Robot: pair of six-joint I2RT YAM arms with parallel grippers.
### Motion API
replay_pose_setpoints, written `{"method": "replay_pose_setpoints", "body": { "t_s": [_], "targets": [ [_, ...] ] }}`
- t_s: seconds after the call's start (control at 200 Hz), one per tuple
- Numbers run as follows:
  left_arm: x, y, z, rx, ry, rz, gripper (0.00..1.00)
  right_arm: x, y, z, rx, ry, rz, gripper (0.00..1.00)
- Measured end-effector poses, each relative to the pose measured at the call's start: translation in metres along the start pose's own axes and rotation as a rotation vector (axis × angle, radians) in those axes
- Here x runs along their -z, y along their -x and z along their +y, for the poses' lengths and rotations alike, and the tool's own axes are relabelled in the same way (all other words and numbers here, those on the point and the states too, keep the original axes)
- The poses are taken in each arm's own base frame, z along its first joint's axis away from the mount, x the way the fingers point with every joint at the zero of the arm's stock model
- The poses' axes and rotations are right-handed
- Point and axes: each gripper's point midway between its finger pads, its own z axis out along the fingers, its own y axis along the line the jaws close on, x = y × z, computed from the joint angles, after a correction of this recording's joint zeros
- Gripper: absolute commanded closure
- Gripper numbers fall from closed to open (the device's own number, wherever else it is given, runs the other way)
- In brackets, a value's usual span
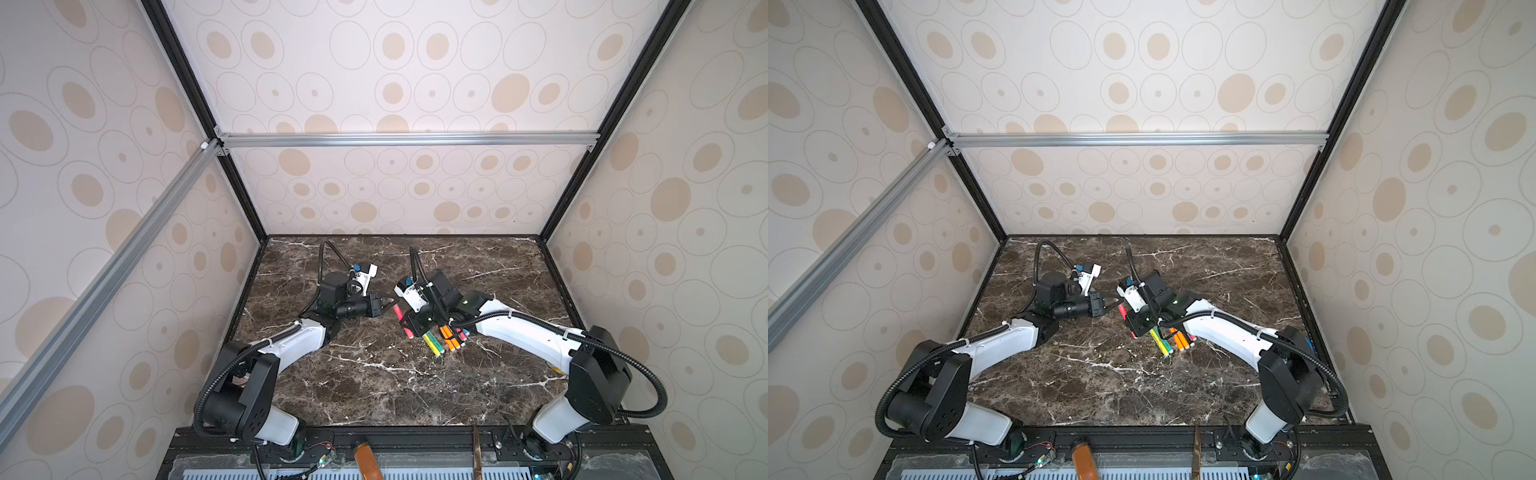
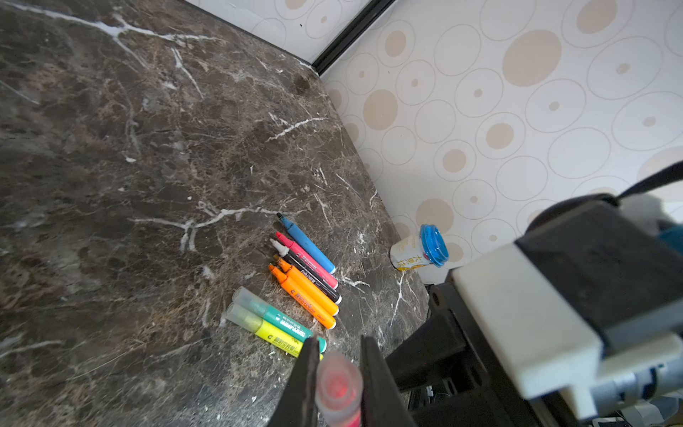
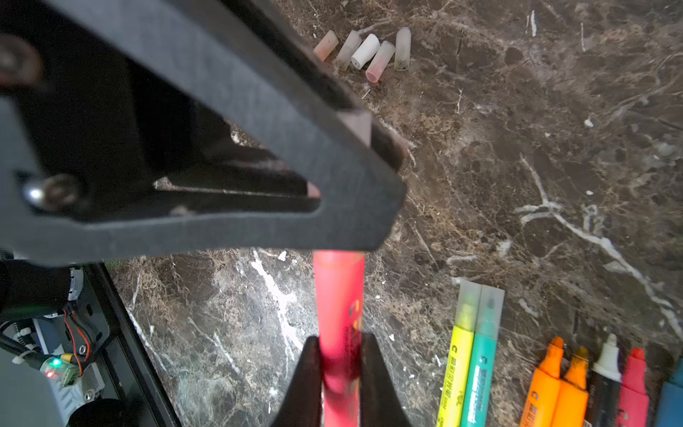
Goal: Remove pen caps from pens
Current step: Open the pen cap on the pen.
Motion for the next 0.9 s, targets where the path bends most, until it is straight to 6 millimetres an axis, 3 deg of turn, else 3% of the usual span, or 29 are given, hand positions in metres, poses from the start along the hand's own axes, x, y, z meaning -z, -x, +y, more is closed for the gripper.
{"method": "replay_pose_setpoints", "body": {
  "t_s": [0.12, 0.245, 0.335, 0.59, 0.76, 0.9],
  "targets": [
    [-0.001, 0.000, -0.001, 0.001, -0.006, 0.001, 1.00, 0.000, 0.001, -0.001, 0.001, -0.004, -0.004, 0.99],
    [-0.001, -0.001, -0.002, 0.002, -0.011, 0.004, 1.00, 0.000, 0.001, 0.000, -0.001, -0.002, -0.004, 0.67],
    [-0.002, -0.001, -0.003, 0.006, -0.017, 0.005, 1.00, -0.001, 0.005, 0.002, 0.002, 0.020, -0.037, 0.60],
    [-0.003, 0.006, -0.015, 0.016, -0.071, -0.017, 1.00, 0.001, -0.001, 0.004, -0.003, 0.085, -0.133, 0.69],
    [-0.002, 0.008, -0.019, 0.024, -0.085, -0.024, 1.00, 0.002, 0.007, 0.004, 0.005, 0.094, -0.176, 0.73],
    [-0.002, 0.009, -0.020, 0.032, -0.088, -0.024, 1.00, 0.003, 0.013, 0.004, 0.012, 0.094, -0.201, 0.84]
  ]
}}
